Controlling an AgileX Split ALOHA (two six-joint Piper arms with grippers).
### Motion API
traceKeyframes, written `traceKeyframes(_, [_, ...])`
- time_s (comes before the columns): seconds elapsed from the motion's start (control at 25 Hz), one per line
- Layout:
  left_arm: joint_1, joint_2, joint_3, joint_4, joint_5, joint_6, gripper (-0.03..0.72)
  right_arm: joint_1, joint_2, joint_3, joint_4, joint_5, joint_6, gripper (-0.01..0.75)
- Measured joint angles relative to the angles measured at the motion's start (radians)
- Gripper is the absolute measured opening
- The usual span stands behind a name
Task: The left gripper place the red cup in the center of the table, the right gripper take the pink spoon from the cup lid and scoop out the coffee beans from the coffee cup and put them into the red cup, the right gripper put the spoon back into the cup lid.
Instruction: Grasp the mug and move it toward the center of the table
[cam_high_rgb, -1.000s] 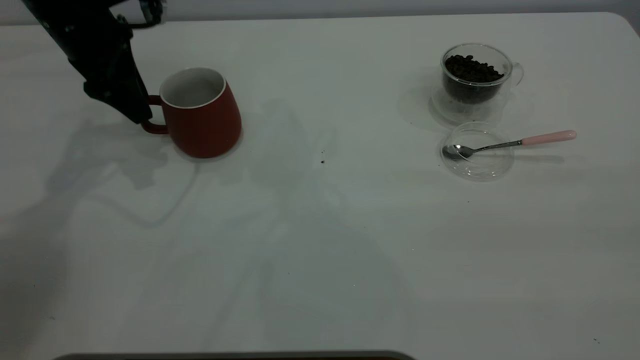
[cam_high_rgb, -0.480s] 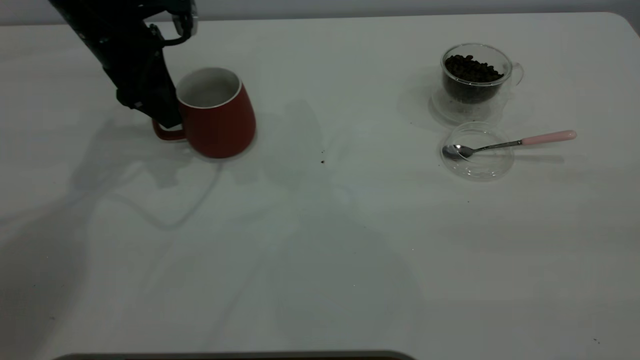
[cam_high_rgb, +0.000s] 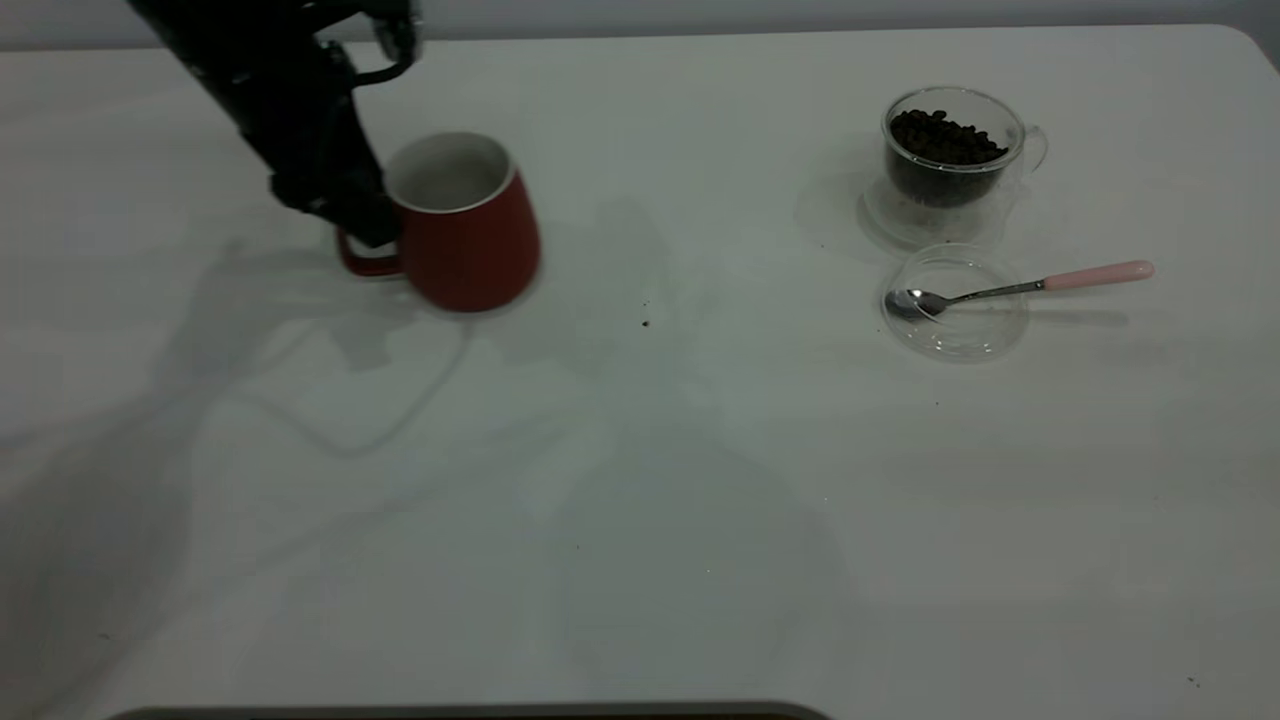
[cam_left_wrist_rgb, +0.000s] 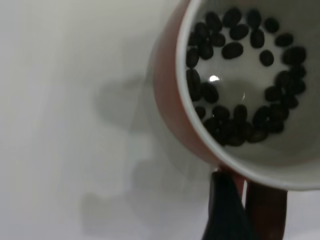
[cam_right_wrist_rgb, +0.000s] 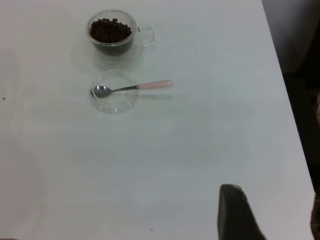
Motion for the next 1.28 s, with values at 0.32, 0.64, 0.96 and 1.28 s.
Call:
traceKeyframes(0.32, [-0.093,0.025,0.000,-0.030,-0.081,0.003,0.505,0.000,0.000,0.000,0.000,0.000,0.000,0.394])
traceKeyframes(0.64, [-0.151,0.050,0.000,-0.084,-0.155,0.000,0.505,0.000,0.000,0.000,0.000,0.000,0.000,0.394])
traceKeyframes(0.96, [-0.152,0.049,0.000,-0.105,-0.156,0.000,0.505,0.000,0.000,0.000,0.000,0.000,0.000,0.394])
traceKeyframes(1.28, [-0.149,-0.043,0.000,-0.105,-0.088,-0.040,0.505,0.000,0.000,0.000,0.000,0.000,0.000,0.394])
